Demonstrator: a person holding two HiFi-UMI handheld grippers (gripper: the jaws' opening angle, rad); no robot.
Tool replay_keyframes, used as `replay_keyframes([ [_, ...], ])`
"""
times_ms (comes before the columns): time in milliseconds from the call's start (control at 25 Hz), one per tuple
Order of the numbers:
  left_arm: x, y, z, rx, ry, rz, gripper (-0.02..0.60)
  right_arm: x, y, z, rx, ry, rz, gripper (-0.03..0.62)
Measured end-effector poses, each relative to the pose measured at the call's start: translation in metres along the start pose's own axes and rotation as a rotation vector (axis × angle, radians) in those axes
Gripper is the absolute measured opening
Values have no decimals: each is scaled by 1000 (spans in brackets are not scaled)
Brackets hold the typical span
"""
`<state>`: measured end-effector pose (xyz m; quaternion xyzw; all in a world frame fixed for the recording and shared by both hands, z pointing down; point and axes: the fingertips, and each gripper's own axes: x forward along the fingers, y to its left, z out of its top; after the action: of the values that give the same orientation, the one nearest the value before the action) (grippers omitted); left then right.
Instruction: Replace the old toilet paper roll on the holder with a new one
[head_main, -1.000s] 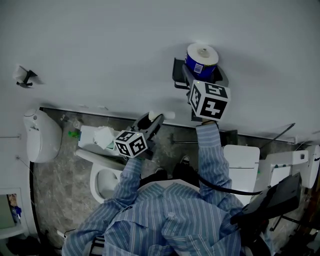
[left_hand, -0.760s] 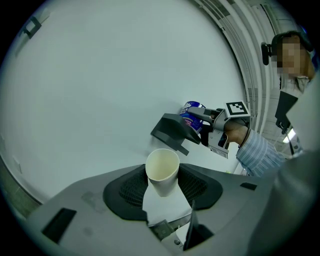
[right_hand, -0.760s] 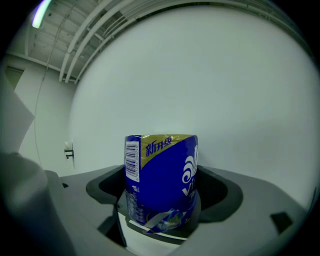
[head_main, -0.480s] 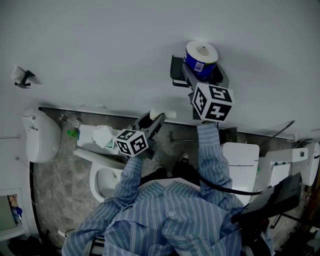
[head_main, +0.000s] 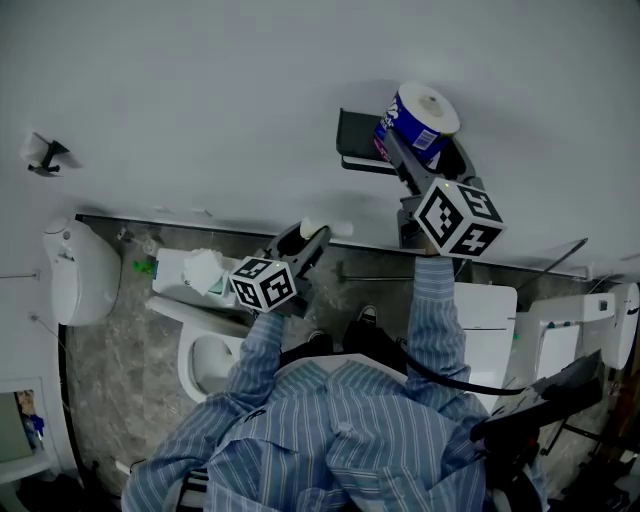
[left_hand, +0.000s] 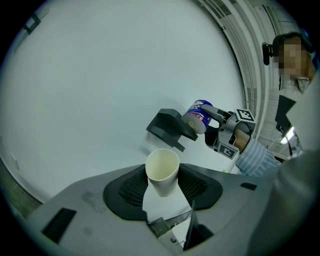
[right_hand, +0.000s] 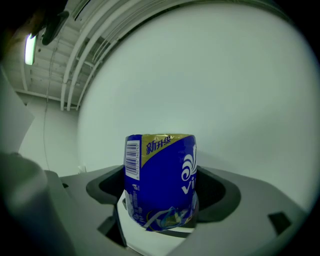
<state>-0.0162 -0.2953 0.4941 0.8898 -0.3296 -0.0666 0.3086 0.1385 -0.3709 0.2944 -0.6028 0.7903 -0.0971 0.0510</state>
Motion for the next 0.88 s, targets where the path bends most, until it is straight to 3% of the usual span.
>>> replay_keyframes([
  [240, 16, -8, -6, 0, 22, -38, 186, -24, -20, 3, 164, -42, 34, 414],
  [480, 26, -9, -8, -4, 50, -76, 186, -41, -44, -5, 220, -47, -17, 415],
  [880, 50, -26, -24, 6, 86, -93, 186, -83, -113, -36, 412, -76, -95, 415],
])
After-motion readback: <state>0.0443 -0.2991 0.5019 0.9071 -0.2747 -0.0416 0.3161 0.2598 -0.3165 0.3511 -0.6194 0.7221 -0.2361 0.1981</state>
